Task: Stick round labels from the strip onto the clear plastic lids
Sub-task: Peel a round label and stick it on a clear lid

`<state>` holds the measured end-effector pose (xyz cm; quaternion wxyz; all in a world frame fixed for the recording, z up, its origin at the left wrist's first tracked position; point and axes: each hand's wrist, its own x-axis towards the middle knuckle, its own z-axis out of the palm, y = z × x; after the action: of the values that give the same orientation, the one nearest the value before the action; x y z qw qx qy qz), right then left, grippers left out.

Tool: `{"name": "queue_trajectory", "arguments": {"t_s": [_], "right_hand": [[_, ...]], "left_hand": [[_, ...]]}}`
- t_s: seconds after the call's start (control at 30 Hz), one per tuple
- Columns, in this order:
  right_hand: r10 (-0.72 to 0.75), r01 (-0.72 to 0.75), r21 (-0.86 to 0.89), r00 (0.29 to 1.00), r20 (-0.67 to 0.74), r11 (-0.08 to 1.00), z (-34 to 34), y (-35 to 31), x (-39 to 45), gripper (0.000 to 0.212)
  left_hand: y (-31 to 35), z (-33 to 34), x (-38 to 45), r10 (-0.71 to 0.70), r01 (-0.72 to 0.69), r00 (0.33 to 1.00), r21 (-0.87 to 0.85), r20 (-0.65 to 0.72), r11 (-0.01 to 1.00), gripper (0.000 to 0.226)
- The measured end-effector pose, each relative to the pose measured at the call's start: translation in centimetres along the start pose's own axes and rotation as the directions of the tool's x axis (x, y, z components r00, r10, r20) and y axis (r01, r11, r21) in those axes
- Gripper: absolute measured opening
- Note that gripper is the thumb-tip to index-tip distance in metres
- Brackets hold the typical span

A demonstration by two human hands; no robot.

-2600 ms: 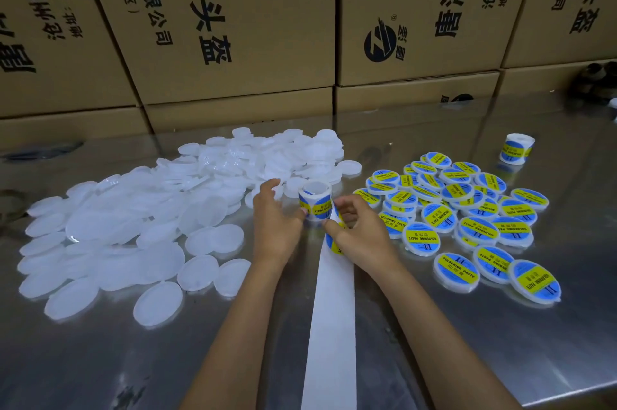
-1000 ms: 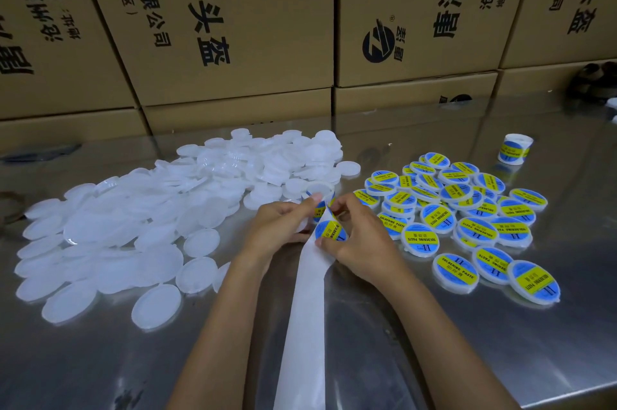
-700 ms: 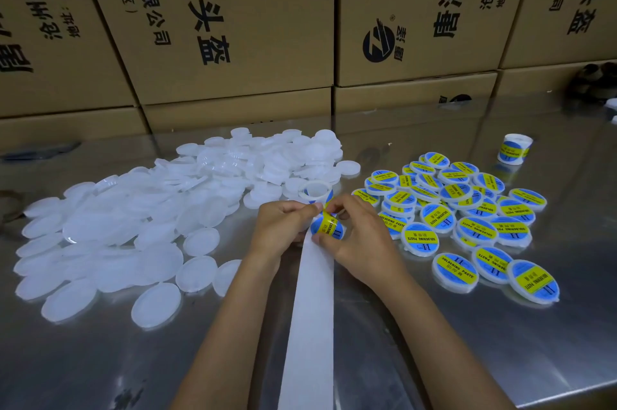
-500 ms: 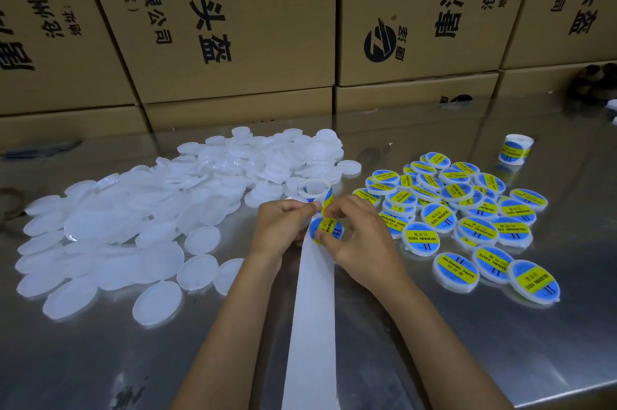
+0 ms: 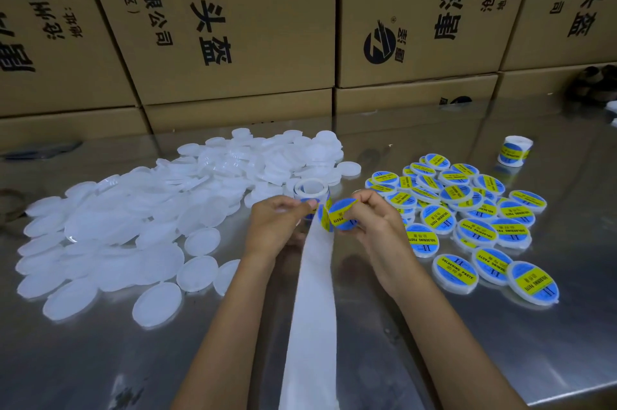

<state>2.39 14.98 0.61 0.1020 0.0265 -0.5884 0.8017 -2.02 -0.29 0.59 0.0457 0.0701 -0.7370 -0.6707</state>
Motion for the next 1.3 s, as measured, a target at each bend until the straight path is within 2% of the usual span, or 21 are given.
{"name": "queue_trajectory", "arguments": {"t_s": [0.07, 0.1, 0.17, 0.23, 0.33, 0.43, 0.53, 0.67, 1.3], "right_hand": [[0.028, -0.027, 0.049, 1.0, -0.014, 0.998, 0.0, 0.1, 0.1, 0.016], [0.032, -0.031, 0.051, 0.999, -0.018, 0.998, 0.0, 0.1, 0.2, 0.018], [0.025, -0.024, 0.037, 0.999, -0.021, 0.999, 0.1, 0.1, 0.3, 0.02], [0.005, -0.004, 0.03, 1.0, -0.016, 1.0, 0.2, 0.2, 0.3, 0.021], [-0.075, 0.075, -0.031, 0.997, -0.031, 0.997, 0.3, 0.2, 0.3, 0.021], [-0.179, 0.174, -0.09, 0.983, -0.048, 0.981, 0.5, 0.0, 0.3, 0.023], [-0.243, 0.235, -0.112, 0.968, -0.061, 0.966, 0.8, -0.2, 0.2, 0.027], [-0.297, 0.282, -0.185, 0.953, -0.06, 0.941, 1.1, -0.1, 0.2, 0.027], [-0.376, 0.331, -0.305, 0.921, -0.101, 0.893, 0.9, 0.7, 0.5, 0.032]], "left_hand": [[0.6, -0.3, -0.1, 0.052, -0.059, 0.995, -0.079, -0.086, 0.995, 0.01], [1.0, -0.5, -0.3, 0.082, -0.095, 0.989, -0.104, -0.121, 0.99, 0.014], [1.7, -0.8, -0.4, 0.113, -0.131, 0.987, -0.162, -0.116, 0.978, 0.038], [2.6, -0.7, -0.8, 0.074, -0.087, 0.996, -0.29, -0.054, 0.953, 0.045], [3.3, -0.1, -1.3, 0.011, 0.039, 0.995, -0.499, 0.097, 0.866, 0.038], [3.5, 0.6, -1.9, 0.002, 0.135, 0.974, -0.582, 0.228, 0.802, 0.033], [3.5, 1.3, -2.5, -0.007, 0.197, 0.949, -0.573, 0.316, 0.796, 0.037], [3.6, 2.0, -3.0, 0.005, 0.21, 0.934, -0.557, 0.358, 0.803, 0.039], [3.3, 3.0, -3.4, 0.039, 0.187, 0.907, -0.486, 0.418, 0.854, 0.042]]}}
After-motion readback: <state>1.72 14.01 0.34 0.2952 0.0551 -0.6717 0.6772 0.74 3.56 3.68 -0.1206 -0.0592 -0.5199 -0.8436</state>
